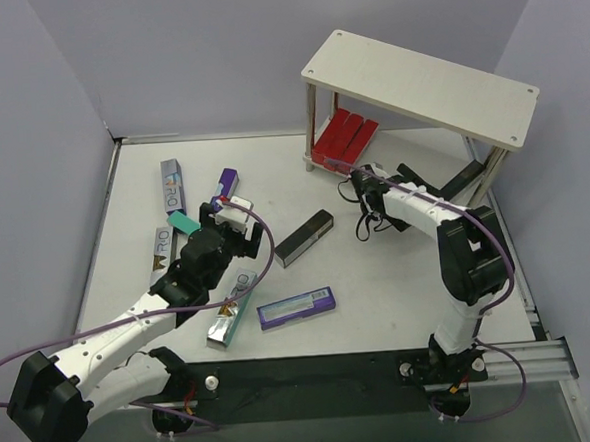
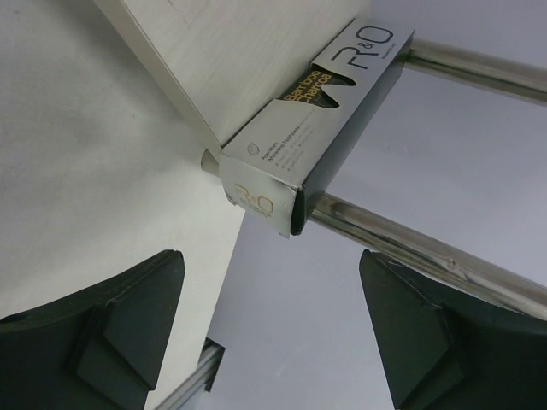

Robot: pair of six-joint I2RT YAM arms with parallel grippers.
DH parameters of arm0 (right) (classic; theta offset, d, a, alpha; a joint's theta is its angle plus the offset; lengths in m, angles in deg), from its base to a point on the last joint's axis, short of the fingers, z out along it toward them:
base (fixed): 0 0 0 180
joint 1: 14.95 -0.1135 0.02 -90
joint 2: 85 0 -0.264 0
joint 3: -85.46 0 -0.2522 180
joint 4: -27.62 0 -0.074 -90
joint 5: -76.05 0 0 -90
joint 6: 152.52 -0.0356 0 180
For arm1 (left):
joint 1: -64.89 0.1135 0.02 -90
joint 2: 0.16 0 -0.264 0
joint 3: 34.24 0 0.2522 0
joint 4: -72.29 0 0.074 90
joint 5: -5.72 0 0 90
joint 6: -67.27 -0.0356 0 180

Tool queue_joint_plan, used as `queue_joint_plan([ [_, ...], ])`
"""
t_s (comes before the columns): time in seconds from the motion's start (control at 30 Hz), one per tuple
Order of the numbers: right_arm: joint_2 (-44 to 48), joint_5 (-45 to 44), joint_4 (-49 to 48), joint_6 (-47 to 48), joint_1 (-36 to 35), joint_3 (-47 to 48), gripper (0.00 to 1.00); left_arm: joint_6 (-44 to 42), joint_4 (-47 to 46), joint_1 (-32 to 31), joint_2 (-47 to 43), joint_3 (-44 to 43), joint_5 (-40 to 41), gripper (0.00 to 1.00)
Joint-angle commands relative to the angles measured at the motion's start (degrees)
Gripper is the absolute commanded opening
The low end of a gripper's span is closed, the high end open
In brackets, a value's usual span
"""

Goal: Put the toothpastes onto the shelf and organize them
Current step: Adjust the toothpaste on the shelf.

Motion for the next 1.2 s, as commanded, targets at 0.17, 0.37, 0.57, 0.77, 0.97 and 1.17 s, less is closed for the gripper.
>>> queue_joint_plan([
  [0.17, -5.64, -10.67, -12.17, 11.42, 1.1, 0.24, 0.88, -0.83, -1.3, -0.71, -0.63, -2.17, 1.48, 0.91],
  [0.37, -7.49, -13.57, -20.0, 15.12, 2.59, -2.57, 0.87, -1.0, -1.66, -0.8, -0.45, -2.08, 1.66, 0.91],
  [0.57, -7.58, -13.49, -21.94, 14.07, 2.86, -4.24, 0.82, -1.0, -1.74, -0.8, -0.1, -2.08, 1.57, 0.91],
  [0.77, -8.28, -13.23, -24.83, 13.89, 3.56, -5.82, 0.79, -0.83, -1.74, -0.8, 0.51, -2.17, 1.04, 0.91],
  [0.97, -9.16, -13.66, -26.43, 13.63, 4.18, -6.27, 0.75, -0.83, -1.57, -0.8, 0.6, -2.26, 1.04, 0.91],
  [1.17, -8.72, -13.58, -28.36, 13.45, 5.23, -7.85, 0.69, -0.65, -1.57, -0.8, 0.86, -2.26, 0.78, 0.91],
])
